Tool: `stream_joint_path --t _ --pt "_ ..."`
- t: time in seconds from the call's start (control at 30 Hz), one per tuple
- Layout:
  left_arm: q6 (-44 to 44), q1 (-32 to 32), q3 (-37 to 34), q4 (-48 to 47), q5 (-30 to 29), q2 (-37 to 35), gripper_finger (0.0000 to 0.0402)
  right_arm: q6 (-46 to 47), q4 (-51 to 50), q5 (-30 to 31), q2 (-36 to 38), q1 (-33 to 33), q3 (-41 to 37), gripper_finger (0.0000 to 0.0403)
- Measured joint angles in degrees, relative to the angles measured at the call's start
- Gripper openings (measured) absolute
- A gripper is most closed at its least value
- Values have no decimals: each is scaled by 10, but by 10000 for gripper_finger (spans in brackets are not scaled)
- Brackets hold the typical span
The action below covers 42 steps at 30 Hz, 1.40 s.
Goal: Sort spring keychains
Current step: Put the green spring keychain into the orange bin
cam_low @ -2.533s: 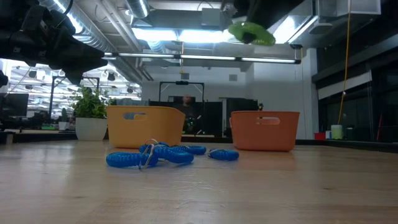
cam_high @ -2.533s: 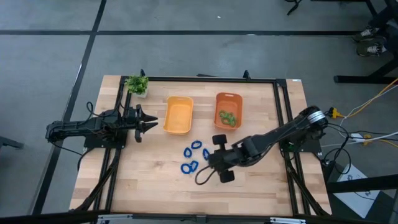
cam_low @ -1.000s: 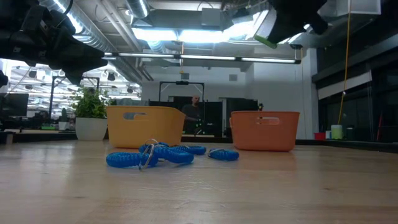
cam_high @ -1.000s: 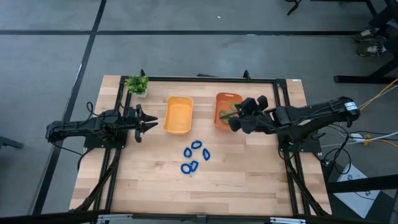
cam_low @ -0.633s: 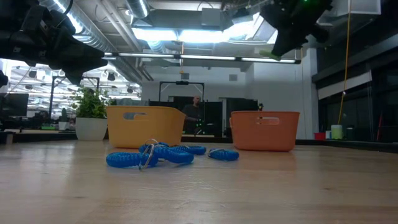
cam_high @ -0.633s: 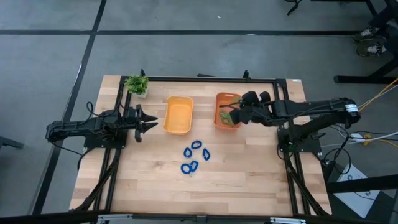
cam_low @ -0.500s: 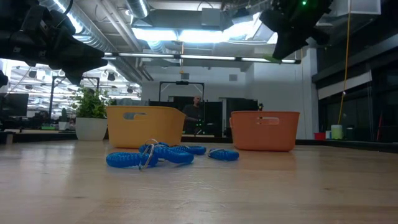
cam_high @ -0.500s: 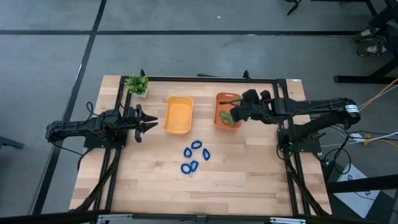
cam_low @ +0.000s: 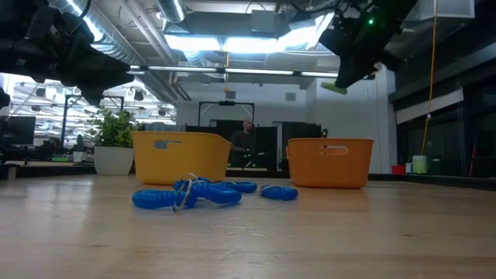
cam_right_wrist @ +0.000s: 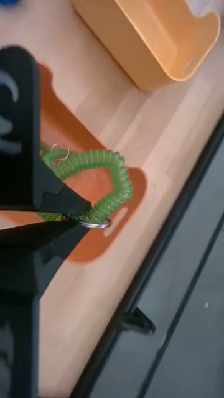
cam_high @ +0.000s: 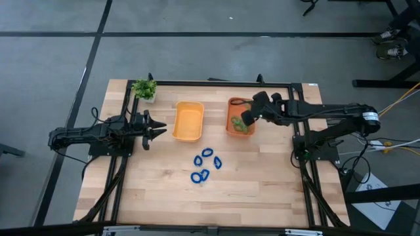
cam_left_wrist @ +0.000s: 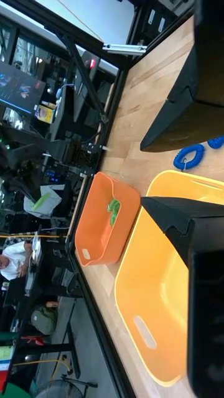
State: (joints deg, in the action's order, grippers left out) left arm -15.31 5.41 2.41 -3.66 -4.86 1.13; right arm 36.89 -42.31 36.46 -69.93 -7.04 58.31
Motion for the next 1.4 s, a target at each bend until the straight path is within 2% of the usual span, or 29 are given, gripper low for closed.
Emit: stream_joint_path --t 0.37,0.93,1.4 --pt "0 0 0 0 0 0 123 -48 41 -141 -23 -65 -16 16" --pt "0 0 0 0 0 0 123 -77 67 -307 -124 -133 -16 17" --pt "0 0 0 0 0 0 123 -98 91 -390 -183 -162 -16 17"
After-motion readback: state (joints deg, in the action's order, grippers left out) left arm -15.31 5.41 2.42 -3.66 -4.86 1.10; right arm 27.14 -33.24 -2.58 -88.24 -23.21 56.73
